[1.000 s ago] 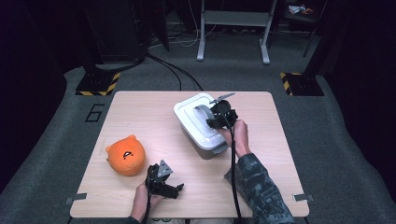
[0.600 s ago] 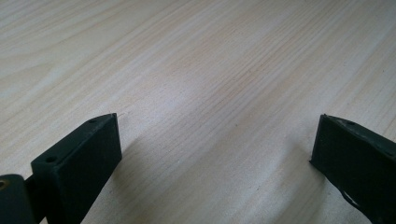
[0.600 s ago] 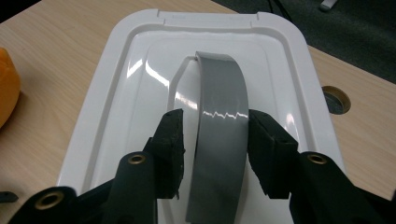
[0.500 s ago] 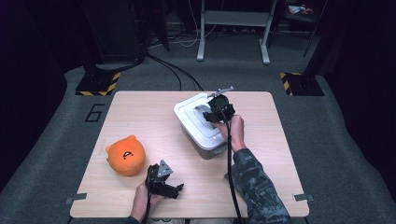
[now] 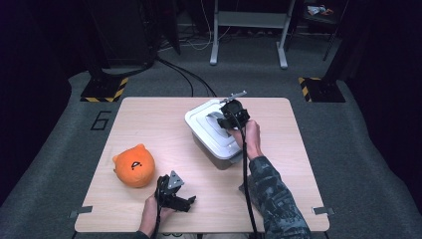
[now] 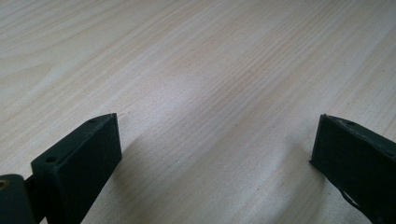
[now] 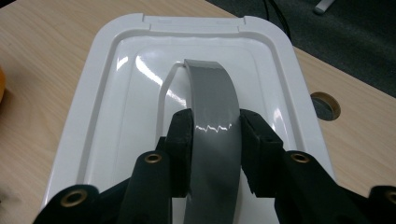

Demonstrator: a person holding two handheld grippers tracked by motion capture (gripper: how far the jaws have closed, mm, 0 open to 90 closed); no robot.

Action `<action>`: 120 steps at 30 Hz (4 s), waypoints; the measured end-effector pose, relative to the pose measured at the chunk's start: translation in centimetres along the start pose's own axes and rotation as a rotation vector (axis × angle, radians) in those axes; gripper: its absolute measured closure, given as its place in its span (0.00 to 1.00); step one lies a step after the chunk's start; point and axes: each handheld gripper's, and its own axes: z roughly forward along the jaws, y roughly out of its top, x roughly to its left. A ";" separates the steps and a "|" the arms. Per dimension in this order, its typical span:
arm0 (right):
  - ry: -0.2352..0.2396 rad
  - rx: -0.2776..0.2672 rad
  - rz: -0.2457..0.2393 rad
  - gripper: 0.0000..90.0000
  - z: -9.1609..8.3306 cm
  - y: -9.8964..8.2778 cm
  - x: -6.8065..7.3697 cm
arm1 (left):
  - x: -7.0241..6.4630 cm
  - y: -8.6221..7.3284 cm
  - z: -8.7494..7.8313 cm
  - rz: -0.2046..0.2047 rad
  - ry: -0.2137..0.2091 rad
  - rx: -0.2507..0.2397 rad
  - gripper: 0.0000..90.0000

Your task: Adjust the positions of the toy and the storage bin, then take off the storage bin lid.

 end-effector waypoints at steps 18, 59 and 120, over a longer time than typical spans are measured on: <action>0.080 -0.014 -0.042 0.74 0.1 0.0 -0.6 | 0.0 0.0 0.0 0.005 -0.001 0.005 0.01; 0.110 -0.047 -0.102 0.74 -0.6 0.2 0.2 | 0.0 0.0 0.0 0.000 0.001 0.005 0.01; -0.116 -0.116 0.113 0.74 -9.8 -1.0 -7.8 | 0.1 0.1 0.0 -0.011 0.009 0.003 0.01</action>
